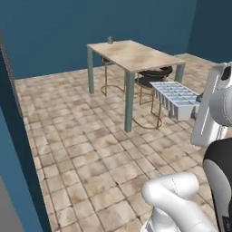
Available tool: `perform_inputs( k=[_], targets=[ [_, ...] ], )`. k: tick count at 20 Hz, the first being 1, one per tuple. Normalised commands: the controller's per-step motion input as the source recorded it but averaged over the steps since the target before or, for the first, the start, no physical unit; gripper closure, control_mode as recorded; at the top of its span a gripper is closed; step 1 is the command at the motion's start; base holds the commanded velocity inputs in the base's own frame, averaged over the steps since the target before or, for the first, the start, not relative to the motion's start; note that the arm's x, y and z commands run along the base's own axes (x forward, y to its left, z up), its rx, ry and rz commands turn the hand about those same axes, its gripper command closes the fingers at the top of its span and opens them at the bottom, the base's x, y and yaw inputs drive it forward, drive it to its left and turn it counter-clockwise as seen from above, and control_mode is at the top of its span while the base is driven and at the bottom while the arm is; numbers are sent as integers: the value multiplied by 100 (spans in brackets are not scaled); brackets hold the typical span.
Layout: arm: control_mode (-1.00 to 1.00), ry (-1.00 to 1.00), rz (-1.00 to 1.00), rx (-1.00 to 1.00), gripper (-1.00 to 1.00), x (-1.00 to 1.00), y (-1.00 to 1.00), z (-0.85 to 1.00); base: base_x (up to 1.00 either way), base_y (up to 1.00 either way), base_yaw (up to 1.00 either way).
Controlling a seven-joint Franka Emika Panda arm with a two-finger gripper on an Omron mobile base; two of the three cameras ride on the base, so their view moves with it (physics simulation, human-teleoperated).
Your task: Open the freezer door, pick up the ice cube tray from the freezer, and place it on the dining counter.
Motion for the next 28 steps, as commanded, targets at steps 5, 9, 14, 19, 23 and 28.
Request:
perform_inputs(
  k=[5, 9, 14, 19, 23, 28],
  targets=[
    [100, 0, 0, 0, 100, 0, 0, 0, 100, -35, 26],
    [100, 0, 0, 0, 100, 0, 0, 0, 100, -18, 10],
    [100, 0, 0, 0, 100, 0, 0, 0, 100, -3, -13],
    [100, 0, 0, 0, 100, 0, 0, 0, 100, 8, -34],
    [100, 0, 0, 0, 100, 0, 0, 0, 97, 14, -45],
    [100, 0, 0, 0, 100, 0, 0, 0, 88, 43, -52]
  ],
)
